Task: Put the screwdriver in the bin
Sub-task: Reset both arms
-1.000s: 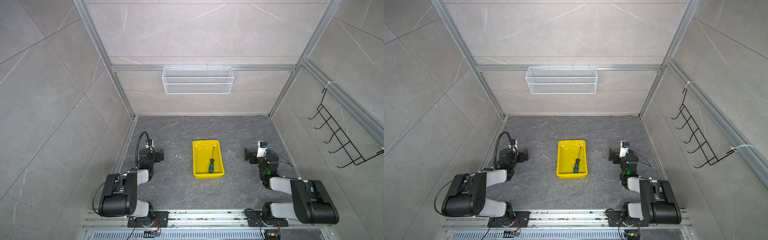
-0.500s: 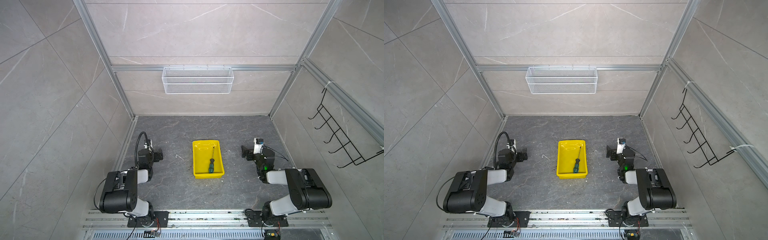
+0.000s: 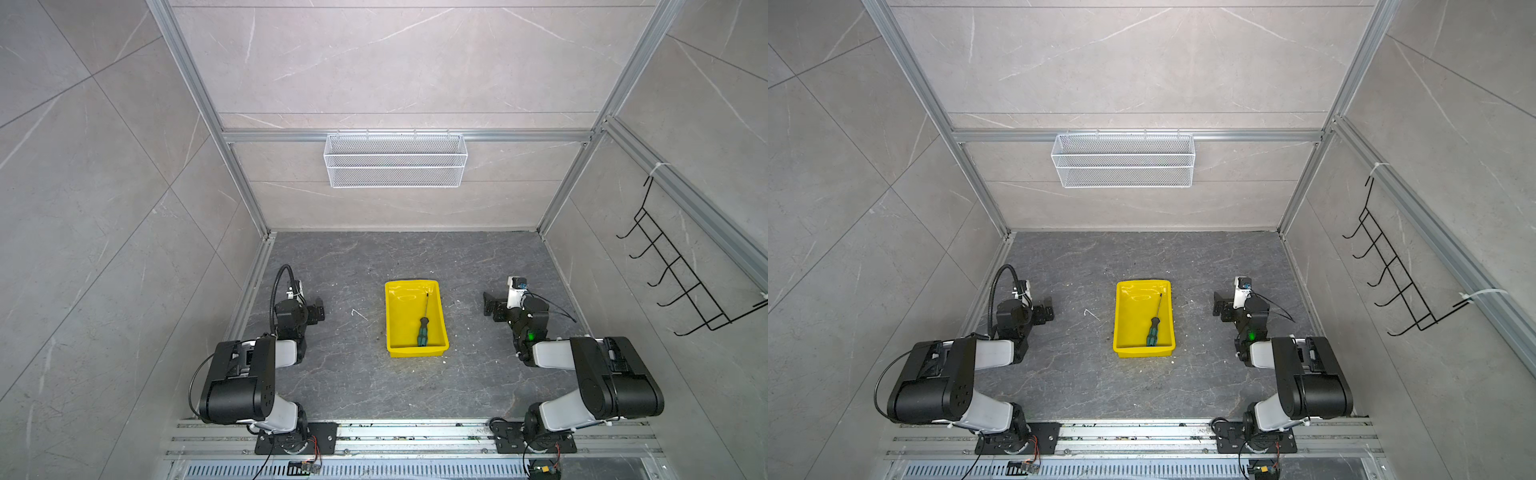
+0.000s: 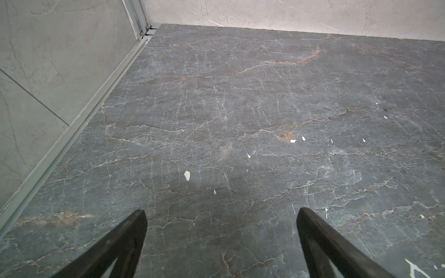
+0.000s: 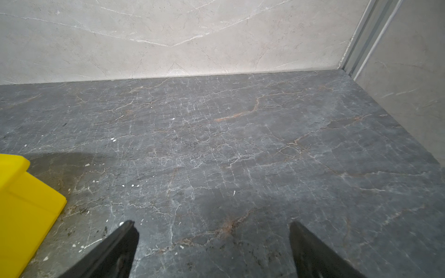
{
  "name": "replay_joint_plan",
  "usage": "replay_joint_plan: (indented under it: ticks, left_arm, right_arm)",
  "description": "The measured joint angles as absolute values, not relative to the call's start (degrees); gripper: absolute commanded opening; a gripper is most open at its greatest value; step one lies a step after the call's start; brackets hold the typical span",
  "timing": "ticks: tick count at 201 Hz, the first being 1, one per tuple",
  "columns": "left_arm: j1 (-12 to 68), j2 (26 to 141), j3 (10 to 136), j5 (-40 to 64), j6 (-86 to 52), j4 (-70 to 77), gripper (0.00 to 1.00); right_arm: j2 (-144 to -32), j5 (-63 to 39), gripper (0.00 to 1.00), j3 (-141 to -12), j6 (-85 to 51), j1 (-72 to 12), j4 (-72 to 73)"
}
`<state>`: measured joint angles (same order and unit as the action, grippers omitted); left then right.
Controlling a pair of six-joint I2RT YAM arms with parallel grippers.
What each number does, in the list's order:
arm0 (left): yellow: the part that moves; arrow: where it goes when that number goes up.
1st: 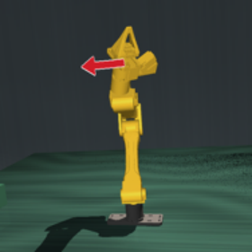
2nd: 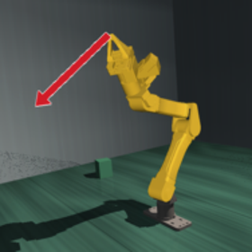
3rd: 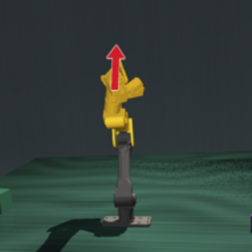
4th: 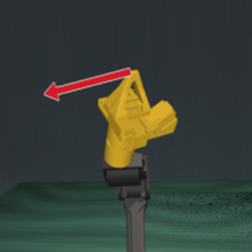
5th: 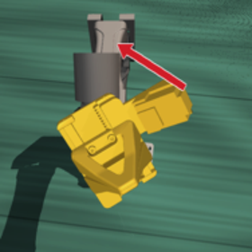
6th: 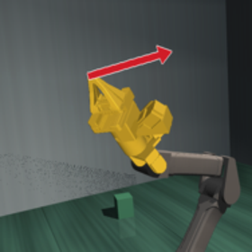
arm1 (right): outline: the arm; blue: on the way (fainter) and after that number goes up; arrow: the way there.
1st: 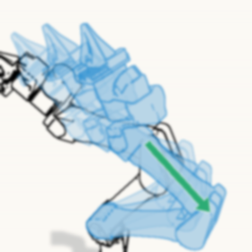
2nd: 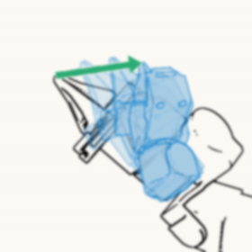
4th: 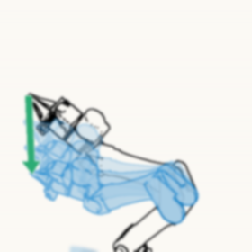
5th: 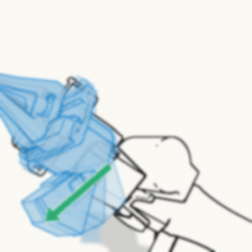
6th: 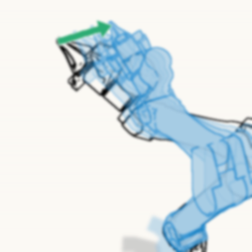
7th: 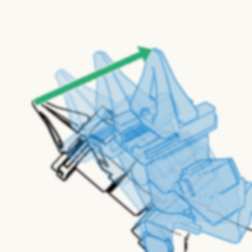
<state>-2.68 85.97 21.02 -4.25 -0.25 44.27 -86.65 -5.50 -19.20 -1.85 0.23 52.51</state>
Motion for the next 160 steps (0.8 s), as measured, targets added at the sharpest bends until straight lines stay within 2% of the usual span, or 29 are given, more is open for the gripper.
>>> replay_joint_plan:
  ticks: [160]
  left_arm:
    - [-2.6,86.0,16.7,-1.2,0.3,49.8,1.0]
  right_arm:
    - [-86.7,-5.3,1.0,-19.2,-1.8,0.2,52.5]
